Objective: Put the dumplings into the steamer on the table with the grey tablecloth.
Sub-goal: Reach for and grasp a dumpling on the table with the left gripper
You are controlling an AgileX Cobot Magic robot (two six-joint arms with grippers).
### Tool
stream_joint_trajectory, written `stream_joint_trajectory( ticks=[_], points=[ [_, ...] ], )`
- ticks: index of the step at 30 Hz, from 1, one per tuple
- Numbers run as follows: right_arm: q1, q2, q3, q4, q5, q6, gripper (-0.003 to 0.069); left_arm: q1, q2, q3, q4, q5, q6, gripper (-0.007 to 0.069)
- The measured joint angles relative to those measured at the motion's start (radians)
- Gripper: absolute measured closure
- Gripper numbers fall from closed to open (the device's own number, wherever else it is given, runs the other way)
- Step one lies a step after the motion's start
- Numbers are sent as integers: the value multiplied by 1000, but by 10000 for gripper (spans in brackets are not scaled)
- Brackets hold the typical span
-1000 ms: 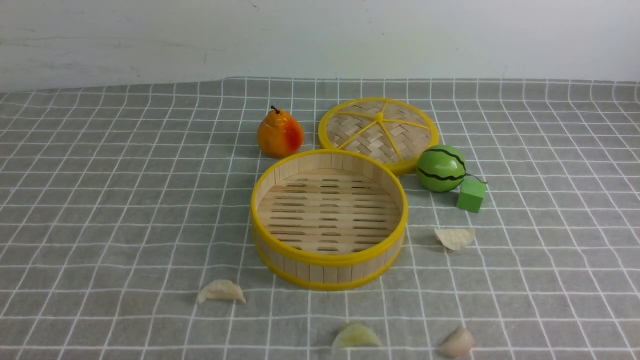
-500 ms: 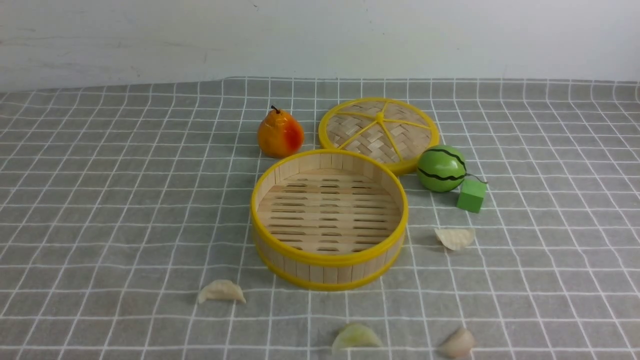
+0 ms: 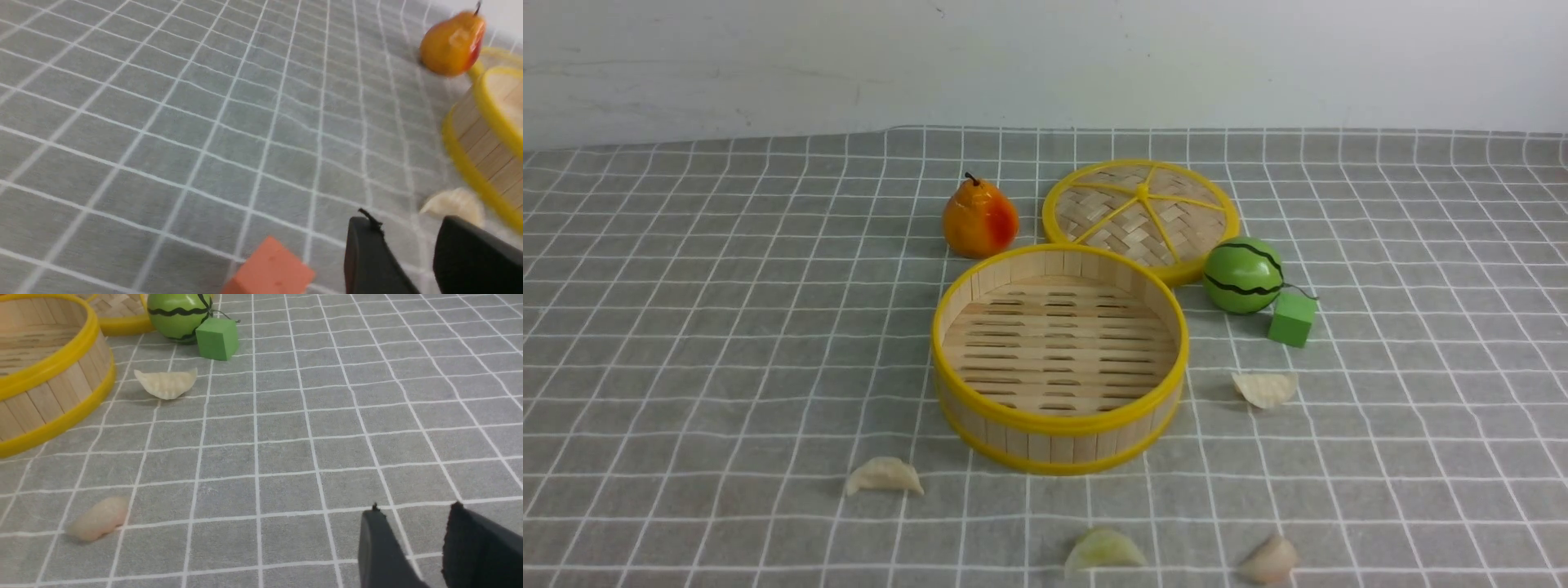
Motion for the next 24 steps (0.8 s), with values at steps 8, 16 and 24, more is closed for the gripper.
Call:
stream_joint_trajectory(
  ticks=[8,16,24],
  points=[
    [0,0,6,536,21,209,419,0,0,0,-712,-133,-465,387],
    [0,0,8,789,18,267,419,0,0,0,-806,-123,-402,387],
    [0,0,-29,816,15,91,436,0,5,-167,-778,43,109,396]
  ],
)
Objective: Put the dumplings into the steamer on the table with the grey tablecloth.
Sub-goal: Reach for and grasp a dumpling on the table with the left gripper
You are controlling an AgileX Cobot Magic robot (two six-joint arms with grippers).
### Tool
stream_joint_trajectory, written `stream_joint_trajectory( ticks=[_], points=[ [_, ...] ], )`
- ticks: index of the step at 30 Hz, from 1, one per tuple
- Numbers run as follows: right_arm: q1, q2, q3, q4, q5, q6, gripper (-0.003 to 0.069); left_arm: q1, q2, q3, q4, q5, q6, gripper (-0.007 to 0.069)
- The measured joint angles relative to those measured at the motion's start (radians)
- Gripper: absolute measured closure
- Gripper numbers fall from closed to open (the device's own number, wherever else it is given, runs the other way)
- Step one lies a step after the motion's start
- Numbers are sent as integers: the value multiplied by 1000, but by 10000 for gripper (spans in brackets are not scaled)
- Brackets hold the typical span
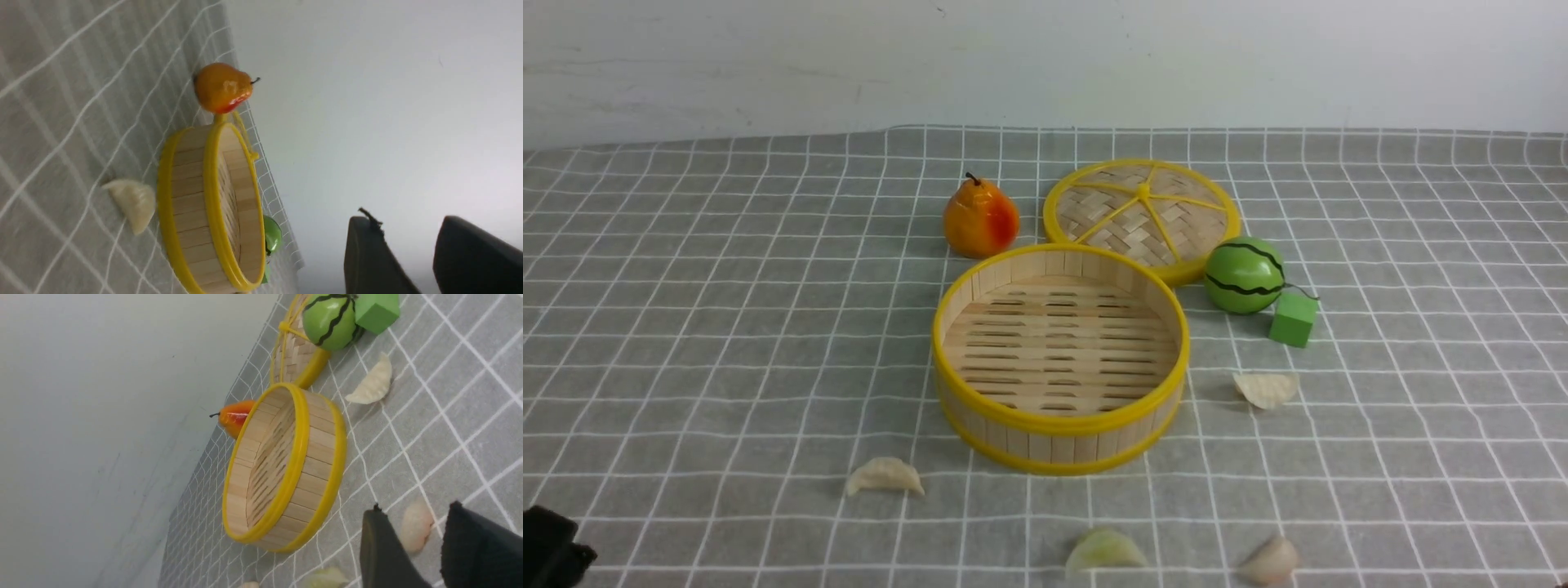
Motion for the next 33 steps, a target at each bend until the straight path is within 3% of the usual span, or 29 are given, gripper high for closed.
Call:
stream_joint_trajectory(
  ticks=[3,7,8,11,14,20,21,26,29,33],
  points=[
    [0,4,-85,-21,-6,-190,499,0,94,-133,107,123,112,459],
    [0,108,-211,-72,0,-386,613,0,305,-319,335,314,149,612],
    [0,191,-275,-103,17,-458,662,0,421,-413,456,407,154,638],
    [0,412,-442,-190,129,-588,678,-3,628,-628,659,630,157,638],
    [14,561,-562,-259,254,-631,678,-53,748,-732,771,729,142,638],
    [233,814,-749,-384,501,-634,677,-337,992,-857,994,787,25,637],
    [233,820,-752,-387,507,-634,677,-351,1000,-858,1000,787,16,634],
    [342,920,-777,-414,615,-625,673,-455,1183,-868,1050,757,-45,496],
    [348,930,-778,-418,638,-616,670,-477,1292,-870,1023,694,-50,305],
    [348,930,-779,-421,640,-614,669,-479,1412,-883,1007,616,-13,119]
  ],
)
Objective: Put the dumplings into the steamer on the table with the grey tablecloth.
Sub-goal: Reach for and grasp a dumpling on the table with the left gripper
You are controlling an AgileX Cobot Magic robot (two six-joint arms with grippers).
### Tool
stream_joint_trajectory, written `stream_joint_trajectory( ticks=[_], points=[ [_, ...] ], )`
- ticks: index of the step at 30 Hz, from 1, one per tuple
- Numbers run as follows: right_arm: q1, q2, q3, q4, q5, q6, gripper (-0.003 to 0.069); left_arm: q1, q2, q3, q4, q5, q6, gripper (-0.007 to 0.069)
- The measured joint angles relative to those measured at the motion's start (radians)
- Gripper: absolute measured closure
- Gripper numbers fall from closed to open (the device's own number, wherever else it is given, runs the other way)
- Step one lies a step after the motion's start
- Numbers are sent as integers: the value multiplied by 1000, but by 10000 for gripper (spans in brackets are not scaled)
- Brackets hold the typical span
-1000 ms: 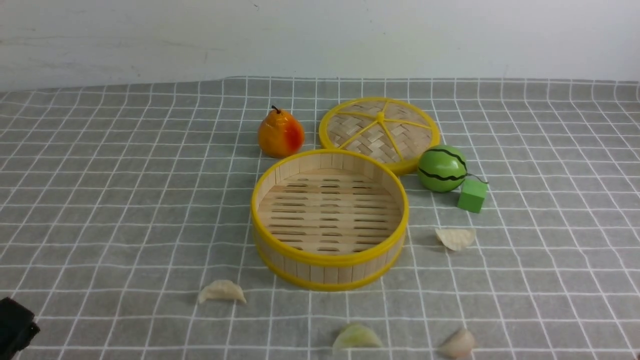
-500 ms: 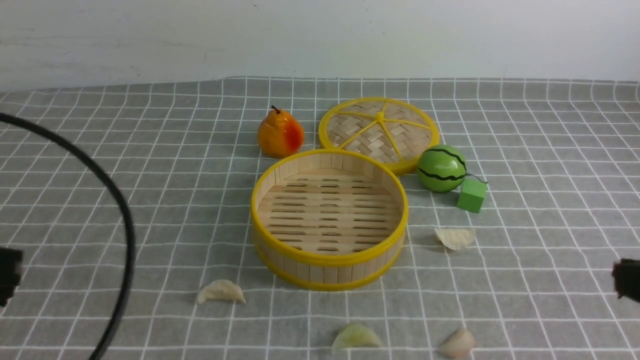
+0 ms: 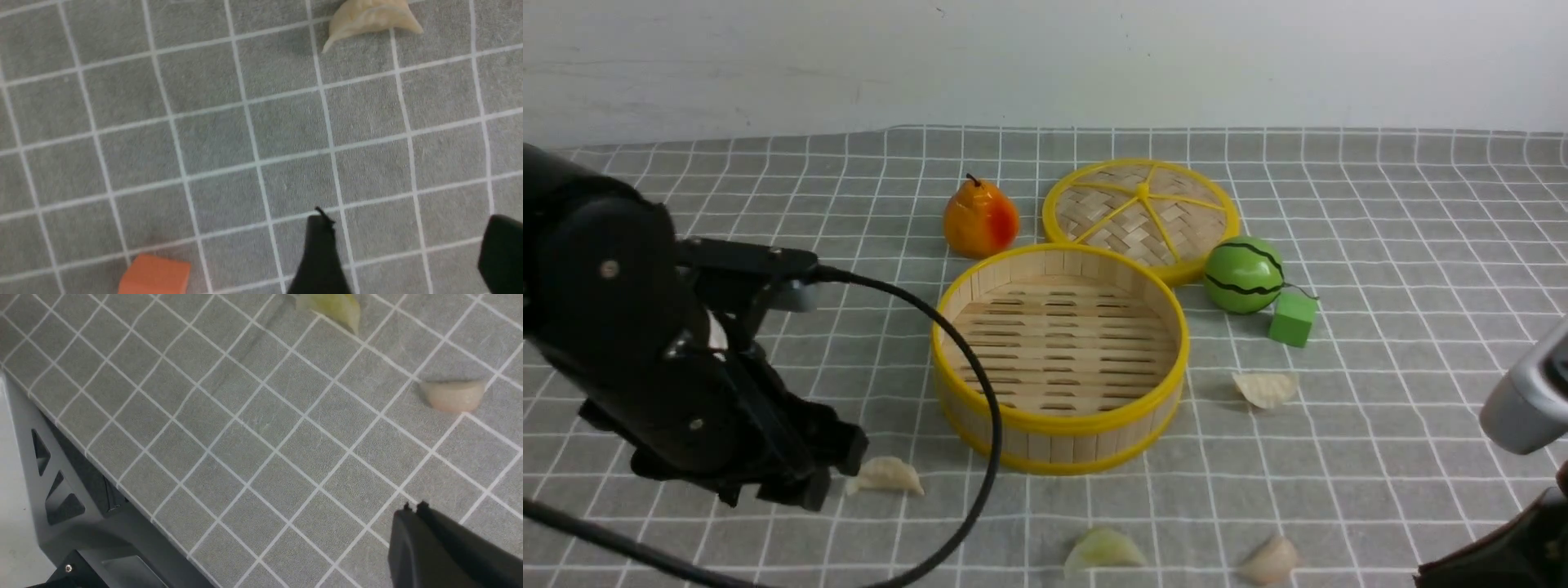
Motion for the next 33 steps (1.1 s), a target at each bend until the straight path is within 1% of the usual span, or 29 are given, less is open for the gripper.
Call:
stream_joint_trajectory(
  ticks=[2,3,6,9,12,16,22,26,30,32,33],
  points=[
    [0,0,0,0,3,2,666,0,59,-7,4,-40,46,50],
    [0,0,0,0,5,2,666,0,81,-8,9,-58,72,30],
    [0,0,0,1,11,3,663,0,151,-8,36,-124,145,15],
    [0,0,0,4,18,6,661,0,219,-8,69,-211,223,43],
    [0,0,0,4,21,7,661,0,268,-8,108,-294,254,81],
    [0,0,0,7,36,7,660,0,325,-8,141,-375,260,109],
    [0,0,0,7,44,14,655,0,401,-11,146,-459,263,115],
    [0,0,0,7,48,17,652,0,413,-19,147,-493,264,134],
    [0,0,0,7,52,21,650,-2,416,-19,137,-501,264,239],
    [0,0,0,7,53,25,648,-3,419,-20,120,-497,264,328],
    [0,0,0,7,54,26,646,-3,419,-20,110,-495,264,358]
  ],
)
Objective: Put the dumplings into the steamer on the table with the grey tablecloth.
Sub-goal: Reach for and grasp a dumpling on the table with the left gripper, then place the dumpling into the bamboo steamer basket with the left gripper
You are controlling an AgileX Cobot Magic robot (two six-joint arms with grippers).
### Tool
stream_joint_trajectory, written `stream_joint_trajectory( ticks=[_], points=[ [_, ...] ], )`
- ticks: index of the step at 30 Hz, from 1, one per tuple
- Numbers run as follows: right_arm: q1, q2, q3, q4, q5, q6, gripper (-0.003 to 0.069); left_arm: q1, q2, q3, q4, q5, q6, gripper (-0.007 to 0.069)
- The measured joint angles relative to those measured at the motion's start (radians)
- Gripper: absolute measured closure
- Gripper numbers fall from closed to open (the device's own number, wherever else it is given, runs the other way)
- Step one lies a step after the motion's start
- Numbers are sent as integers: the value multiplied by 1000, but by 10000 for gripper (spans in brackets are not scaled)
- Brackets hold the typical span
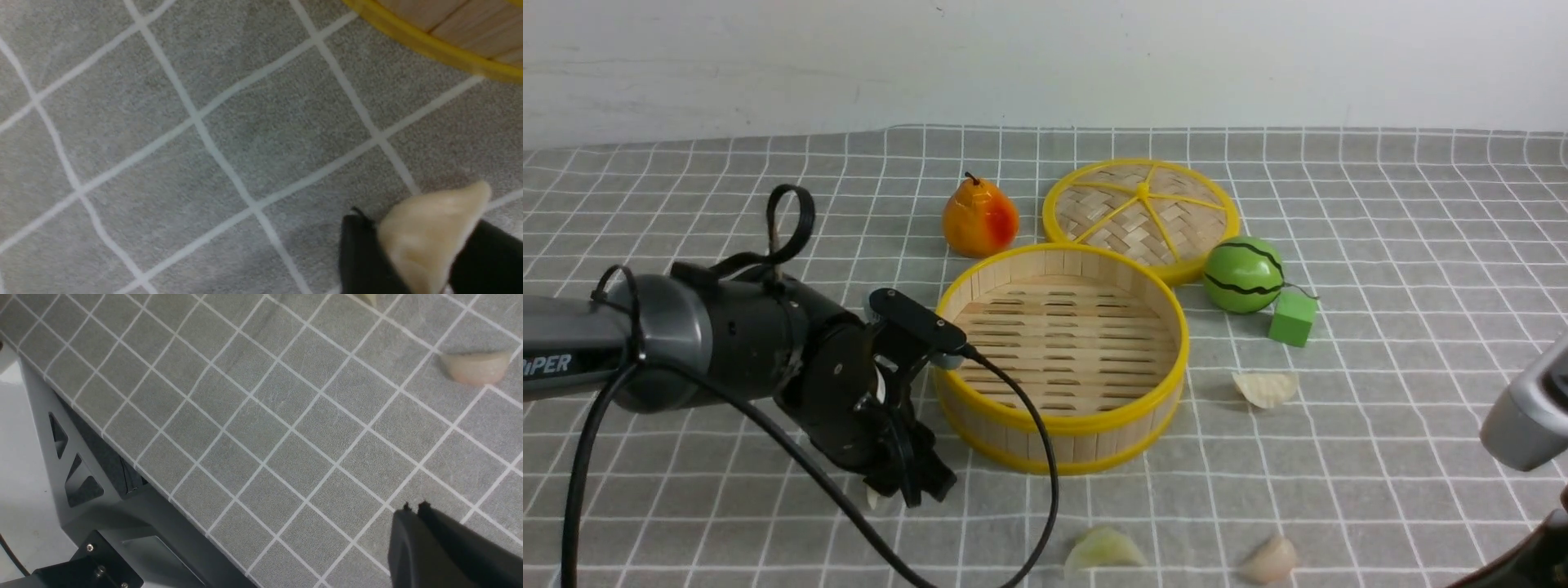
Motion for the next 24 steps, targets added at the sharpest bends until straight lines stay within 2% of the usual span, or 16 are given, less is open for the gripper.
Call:
stream_joint_trajectory(
  ticks=[1,2,5,11,17,24],
  points=[
    [0,0,0,0,0,8,645,-1,0,0,-12,5,0,413],
    [0,0,0,0,0,11,645,-1,0,-1,-21,10,0,435],
    [0,0,0,0,1,14,642,-1,-4,-3,-34,25,0,429],
    [0,0,0,1,6,16,636,-1,-84,-60,-74,168,-18,429],
    [0,0,0,1,7,17,630,-30,-156,-348,-167,316,-108,429],
    [0,0,0,1,19,17,625,-127,57,-666,-191,352,-249,429]
  ],
)
